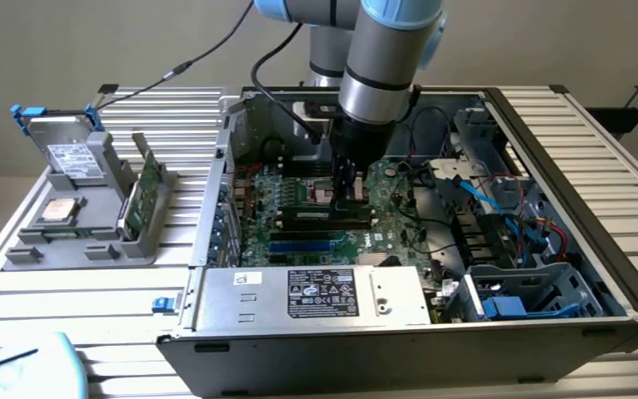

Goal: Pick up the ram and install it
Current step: 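Insert the ram into the slot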

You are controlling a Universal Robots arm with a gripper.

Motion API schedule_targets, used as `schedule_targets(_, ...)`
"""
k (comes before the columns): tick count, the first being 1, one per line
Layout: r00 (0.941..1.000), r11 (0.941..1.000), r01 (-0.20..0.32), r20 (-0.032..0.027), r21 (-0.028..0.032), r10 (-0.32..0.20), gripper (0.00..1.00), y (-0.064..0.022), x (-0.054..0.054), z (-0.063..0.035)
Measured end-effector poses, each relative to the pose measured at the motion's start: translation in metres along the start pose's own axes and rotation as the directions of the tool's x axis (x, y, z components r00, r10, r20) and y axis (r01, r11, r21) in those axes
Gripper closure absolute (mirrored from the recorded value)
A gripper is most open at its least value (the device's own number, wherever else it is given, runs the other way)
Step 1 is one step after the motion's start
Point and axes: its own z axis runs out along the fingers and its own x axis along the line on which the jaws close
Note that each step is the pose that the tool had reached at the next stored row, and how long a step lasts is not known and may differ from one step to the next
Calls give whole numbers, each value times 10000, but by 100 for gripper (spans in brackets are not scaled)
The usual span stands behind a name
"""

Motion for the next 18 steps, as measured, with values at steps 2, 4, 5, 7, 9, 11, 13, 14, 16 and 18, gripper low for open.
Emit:
schedule_targets(2,10000,10000,4,-4,1,-4,86,-1,0,5)
schedule_targets(4,10000,10000,9,-14,0,-9,86,-3,0,11)
schedule_targets(5,10000,10000,12,-17,0,-12,86,-5,0,13)
schedule_targets(7,10000,10000,20,-27,0,-20,86,-10,0,16)
schedule_targets(9,10000,10000,22,-28,0,-22,86,-12,0,16)
schedule_targets(11,10000,10000,27,-29,1,-27,86,-18,0,16)
schedule_targets(13,10000,10000,30,-30,1,-30,86,-24,0,16)
schedule_targets(14,10000,10000,30,-30,1,-30,86,-26,0,15)
schedule_targets(16,10000,10000,31,-32,1,-31,86,-27,0,16)
schedule_targets(18,10000,10000,35,-36,1,-35,86,-27,-1,16)
